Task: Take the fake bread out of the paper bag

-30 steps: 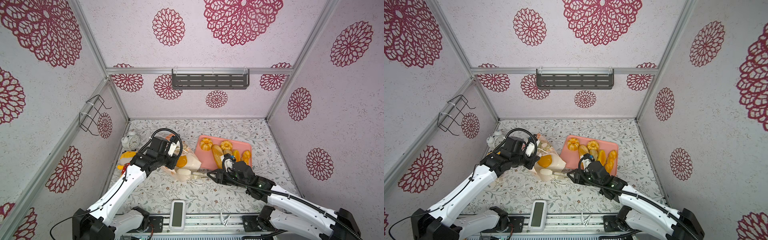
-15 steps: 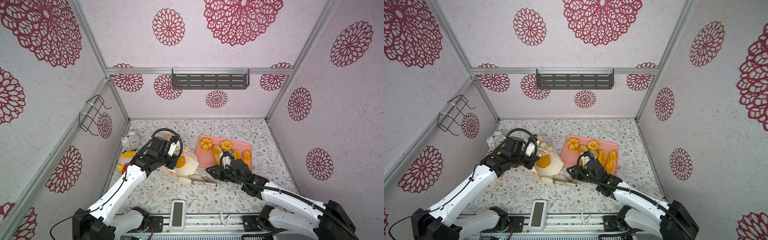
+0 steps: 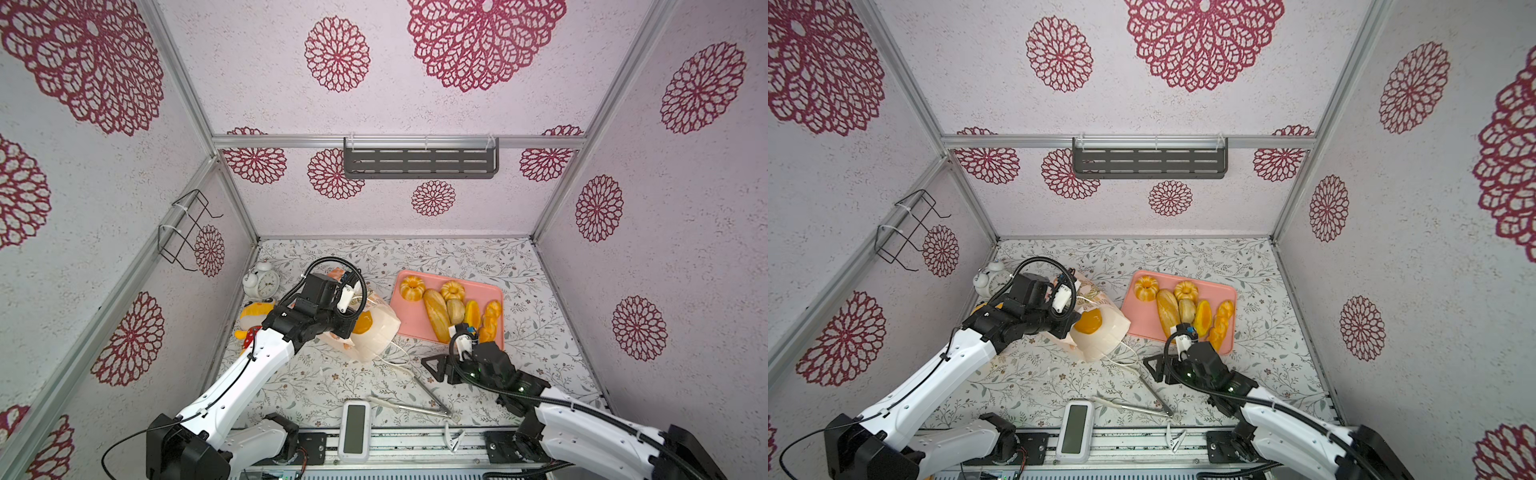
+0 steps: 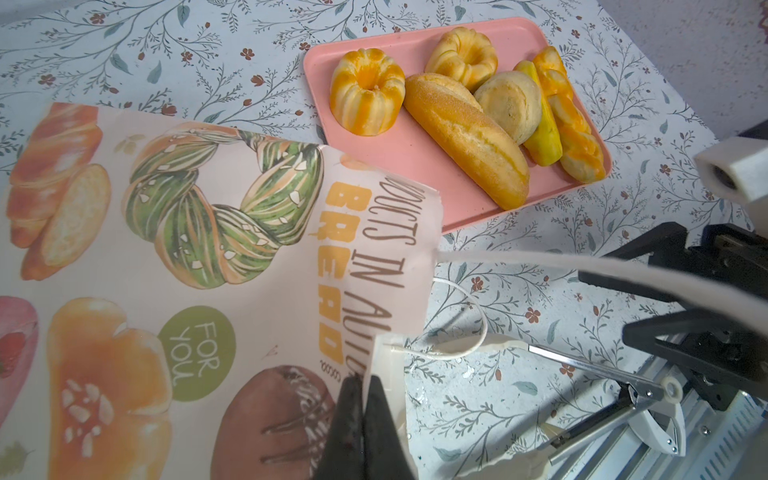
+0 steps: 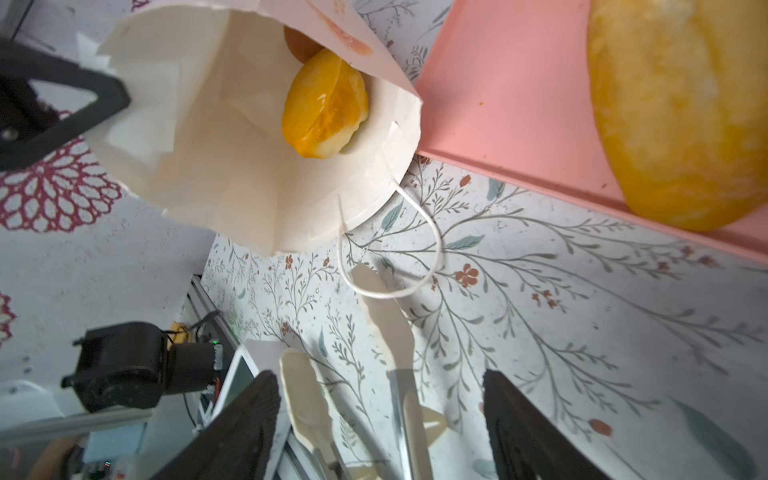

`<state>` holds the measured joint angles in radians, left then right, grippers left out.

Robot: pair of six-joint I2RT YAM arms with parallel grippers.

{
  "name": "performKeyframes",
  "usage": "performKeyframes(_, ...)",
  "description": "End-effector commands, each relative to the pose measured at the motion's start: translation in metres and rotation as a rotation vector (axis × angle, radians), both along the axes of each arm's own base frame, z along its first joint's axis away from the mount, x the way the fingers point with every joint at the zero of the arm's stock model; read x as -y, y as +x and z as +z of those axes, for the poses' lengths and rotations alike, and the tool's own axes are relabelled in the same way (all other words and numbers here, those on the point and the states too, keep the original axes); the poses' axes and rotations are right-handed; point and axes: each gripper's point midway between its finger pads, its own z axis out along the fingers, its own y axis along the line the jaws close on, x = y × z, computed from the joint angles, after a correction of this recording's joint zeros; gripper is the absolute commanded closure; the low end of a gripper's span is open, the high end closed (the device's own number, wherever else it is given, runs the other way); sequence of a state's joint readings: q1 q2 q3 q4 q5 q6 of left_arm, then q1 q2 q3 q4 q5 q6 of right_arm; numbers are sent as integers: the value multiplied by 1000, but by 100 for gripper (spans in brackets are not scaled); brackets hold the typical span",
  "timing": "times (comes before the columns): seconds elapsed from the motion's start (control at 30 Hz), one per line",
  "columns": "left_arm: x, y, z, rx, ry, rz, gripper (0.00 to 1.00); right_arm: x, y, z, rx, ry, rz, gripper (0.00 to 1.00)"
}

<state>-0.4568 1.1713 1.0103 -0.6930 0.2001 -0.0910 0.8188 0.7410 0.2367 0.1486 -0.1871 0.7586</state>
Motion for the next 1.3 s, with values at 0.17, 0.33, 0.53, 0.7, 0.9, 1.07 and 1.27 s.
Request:
performKeyframes(0.17, 9, 8, 4, 14, -16, 1, 100, 6, -40, -2, 219, -116, 248, 1)
performKeyframes(0.33, 10, 8, 1, 10, -13, 2, 100, -7, -70, -28, 312, -272, 344, 1)
performKeyframes(0.53, 10, 9, 1, 14, -6, -4, 100, -30, -95, -56, 428, -397, 437, 1)
performKeyframes(0.7, 8, 4, 2, 17, 5, -16, 100, -33, -83, -66, 498, -452, 388, 1)
performKeyframes(0.9, 6, 3, 5, 34, 10, -27, 100, -25, -70, -64, 554, -451, 303, 3)
performKeyframes(1.07, 7, 4, 2, 27, 14, -30, 100, -35, -68, -62, 626, -460, 331, 3)
performKeyframes(1.27, 8, 5, 1, 23, 7, -31, 100, -49, -68, -66, 673, -457, 353, 2)
